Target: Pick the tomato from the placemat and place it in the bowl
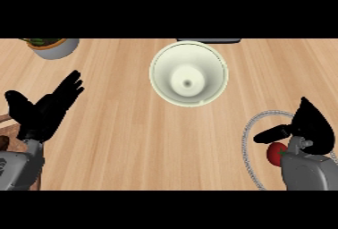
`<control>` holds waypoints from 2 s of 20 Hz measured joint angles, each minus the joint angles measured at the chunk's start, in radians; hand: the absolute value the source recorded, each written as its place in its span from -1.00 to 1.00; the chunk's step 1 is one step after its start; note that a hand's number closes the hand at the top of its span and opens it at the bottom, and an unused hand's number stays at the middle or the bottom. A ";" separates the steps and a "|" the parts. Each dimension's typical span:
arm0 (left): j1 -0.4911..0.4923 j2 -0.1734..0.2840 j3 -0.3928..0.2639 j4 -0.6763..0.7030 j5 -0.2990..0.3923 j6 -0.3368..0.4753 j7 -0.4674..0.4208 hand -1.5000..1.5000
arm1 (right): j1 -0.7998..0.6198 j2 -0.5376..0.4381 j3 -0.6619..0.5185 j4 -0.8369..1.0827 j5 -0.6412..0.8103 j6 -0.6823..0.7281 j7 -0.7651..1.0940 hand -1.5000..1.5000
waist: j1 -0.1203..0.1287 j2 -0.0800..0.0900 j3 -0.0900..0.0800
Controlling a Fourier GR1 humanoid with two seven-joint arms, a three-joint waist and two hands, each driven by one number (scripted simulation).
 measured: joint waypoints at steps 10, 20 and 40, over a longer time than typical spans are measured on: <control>0.011 -0.018 0.024 -0.014 -0.016 -0.014 0.016 0.00 | 0.027 0.042 -0.067 0.029 0.023 0.028 -0.037 -1.00 | -0.002 -0.001 0.001; 0.000 -0.044 0.047 -0.002 -0.047 -0.039 0.026 0.00 | 0.067 0.041 -0.111 0.118 0.013 0.002 -0.074 -1.00 | -0.002 0.000 0.001; 0.014 -0.110 0.138 -0.015 -0.123 -0.113 0.050 0.00 | 0.108 0.010 -0.171 0.304 -0.008 -0.122 -0.168 1.00 | -0.002 -0.004 -0.003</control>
